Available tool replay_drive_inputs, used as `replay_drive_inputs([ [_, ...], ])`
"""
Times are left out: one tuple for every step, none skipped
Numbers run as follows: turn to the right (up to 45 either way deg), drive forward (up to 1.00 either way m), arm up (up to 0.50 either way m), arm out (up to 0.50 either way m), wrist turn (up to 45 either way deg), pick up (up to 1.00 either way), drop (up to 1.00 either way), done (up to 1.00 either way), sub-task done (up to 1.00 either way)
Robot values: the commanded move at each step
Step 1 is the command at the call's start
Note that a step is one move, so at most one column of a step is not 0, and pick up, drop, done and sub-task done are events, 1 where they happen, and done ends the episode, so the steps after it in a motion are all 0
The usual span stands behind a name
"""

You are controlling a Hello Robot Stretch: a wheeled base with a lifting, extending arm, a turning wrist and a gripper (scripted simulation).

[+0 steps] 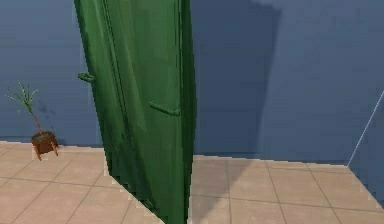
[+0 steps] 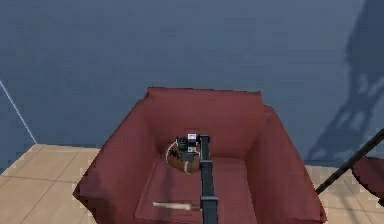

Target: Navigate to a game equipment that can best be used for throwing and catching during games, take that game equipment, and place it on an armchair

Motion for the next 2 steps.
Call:
replay_drive_inputs([
  [0.0,0.00,0.10,0.00,0.0,0.00,0.00,0.00,0.00],
  [0.0,0.00,0.00,-0.08,0.0,0.00,0.00,0.00,0.00],
])
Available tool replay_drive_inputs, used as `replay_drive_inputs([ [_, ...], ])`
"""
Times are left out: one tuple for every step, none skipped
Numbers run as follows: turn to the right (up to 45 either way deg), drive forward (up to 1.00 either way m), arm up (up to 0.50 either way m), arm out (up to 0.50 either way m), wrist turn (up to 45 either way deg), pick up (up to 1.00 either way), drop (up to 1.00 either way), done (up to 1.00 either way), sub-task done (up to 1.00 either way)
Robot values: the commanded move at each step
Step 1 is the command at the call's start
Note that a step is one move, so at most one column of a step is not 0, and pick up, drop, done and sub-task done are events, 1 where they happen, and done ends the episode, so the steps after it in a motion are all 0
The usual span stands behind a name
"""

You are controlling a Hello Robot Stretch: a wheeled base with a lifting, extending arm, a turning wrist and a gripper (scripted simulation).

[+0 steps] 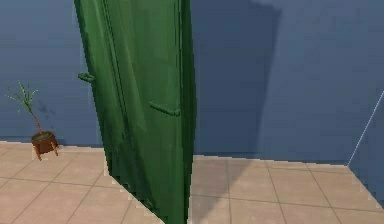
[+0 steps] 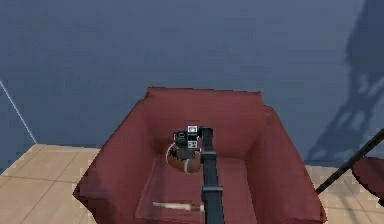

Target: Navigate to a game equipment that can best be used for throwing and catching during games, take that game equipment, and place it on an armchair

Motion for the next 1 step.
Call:
replay_drive_inputs([
  [0.0,0.00,0.00,0.00,0.0,0.00,0.00,1.00,0.00],
])
